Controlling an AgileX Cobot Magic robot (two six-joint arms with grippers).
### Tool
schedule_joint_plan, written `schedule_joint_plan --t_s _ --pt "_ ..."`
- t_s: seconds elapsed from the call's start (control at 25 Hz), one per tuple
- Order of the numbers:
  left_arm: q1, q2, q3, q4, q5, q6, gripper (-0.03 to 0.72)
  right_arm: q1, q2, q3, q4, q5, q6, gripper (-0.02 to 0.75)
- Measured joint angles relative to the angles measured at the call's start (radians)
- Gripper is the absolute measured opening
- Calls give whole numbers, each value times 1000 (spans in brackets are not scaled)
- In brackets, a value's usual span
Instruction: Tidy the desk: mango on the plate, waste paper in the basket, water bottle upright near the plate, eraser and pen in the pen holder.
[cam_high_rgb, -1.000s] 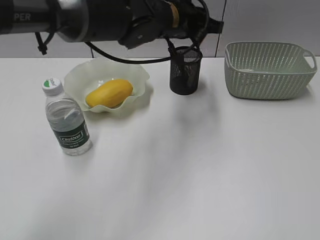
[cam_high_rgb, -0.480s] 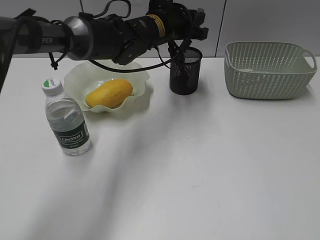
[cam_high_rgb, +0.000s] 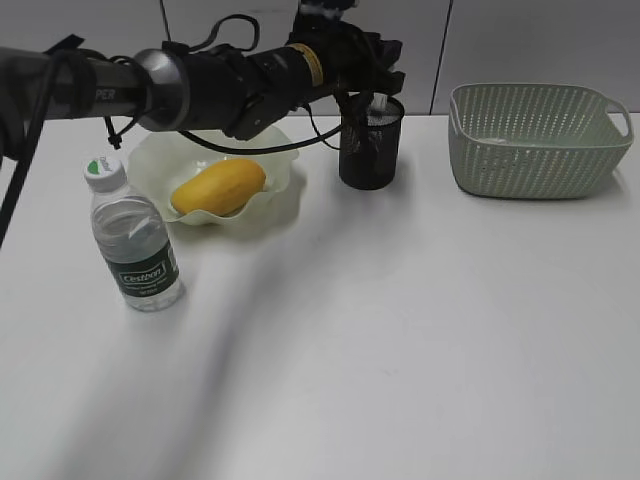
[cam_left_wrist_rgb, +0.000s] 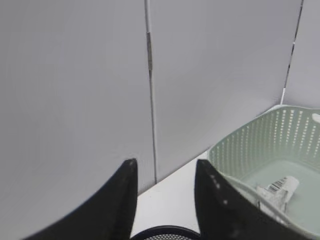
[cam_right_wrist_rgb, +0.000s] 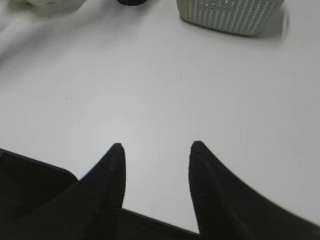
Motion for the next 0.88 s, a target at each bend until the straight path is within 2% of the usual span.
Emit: schedule_joint_plan --t_s 0.24,0.32,0.4,0.6,0.76,0.88 --pt "18 -1 0 -6 4 0 327 0 0 0 0 0 -1 342" --pt "10 -23 0 -6 60 -21 330 0 0 0 0 0 -1 341" --pt "-4 -71 0 -5 192 -41 329 0 0 0 0 0 -1 342" --pt "-38 -266 4 -16 693 -48 329 0 0 0 0 0 -1 342" --pt "-38 -470 164 -25 848 -22 329 0 0 0 0 0 -1 342" --pt "-39 -694 388 -40 874 -13 332 0 0 0 0 0 -1 341"
